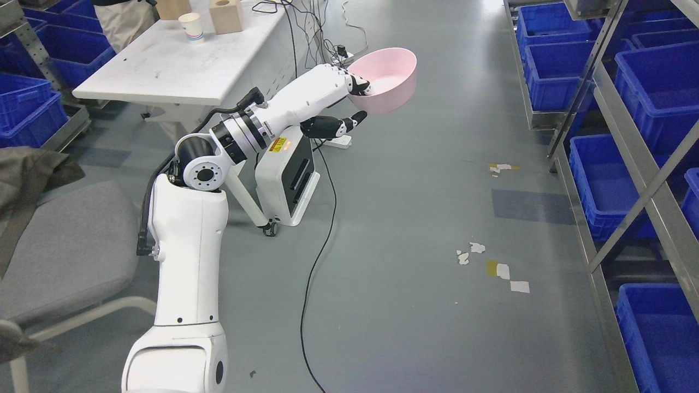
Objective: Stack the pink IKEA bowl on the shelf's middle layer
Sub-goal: 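Hold the pink bowl raised in the left hand while turning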
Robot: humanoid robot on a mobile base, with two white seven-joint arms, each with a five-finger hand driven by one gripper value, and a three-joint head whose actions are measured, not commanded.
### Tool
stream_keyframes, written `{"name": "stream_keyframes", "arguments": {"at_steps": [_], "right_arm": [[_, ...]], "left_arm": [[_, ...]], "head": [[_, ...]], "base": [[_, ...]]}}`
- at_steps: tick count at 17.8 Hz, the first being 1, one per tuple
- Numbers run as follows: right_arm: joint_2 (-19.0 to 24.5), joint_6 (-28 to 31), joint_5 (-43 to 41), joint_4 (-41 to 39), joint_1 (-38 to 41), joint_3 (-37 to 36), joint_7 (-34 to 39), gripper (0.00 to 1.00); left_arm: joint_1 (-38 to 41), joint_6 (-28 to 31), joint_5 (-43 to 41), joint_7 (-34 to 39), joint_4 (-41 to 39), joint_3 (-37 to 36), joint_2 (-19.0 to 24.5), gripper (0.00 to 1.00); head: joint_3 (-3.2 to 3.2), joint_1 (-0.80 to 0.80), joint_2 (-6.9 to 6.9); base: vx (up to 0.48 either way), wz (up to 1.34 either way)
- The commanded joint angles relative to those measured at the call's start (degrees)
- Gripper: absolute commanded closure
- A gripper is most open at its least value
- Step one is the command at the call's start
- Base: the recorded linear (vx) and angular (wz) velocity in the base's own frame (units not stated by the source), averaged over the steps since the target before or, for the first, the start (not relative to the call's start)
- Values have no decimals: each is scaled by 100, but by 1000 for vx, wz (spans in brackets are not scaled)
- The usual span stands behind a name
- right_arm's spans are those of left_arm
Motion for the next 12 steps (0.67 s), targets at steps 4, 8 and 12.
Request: {"name": "stream_keyframes", "arguments": {"at_steps": [4, 8, 12], "right_arm": [[-100, 2, 1, -100, 131, 0, 4, 0], [-100, 2, 1, -100, 131, 0, 4, 0], [-100, 2, 1, -100, 131, 0, 4, 0]], "left_arm": [[71, 0, -1, 1, -4, -129, 100, 97], [106, 0, 7, 1, -4, -138, 100, 97], [89, 0, 7, 1, -4, -296, 100, 97]], "head": [[0, 0, 0], [0, 0, 1], [0, 0, 1]], "base": [[375, -157], [359, -137], [345, -53]]}}
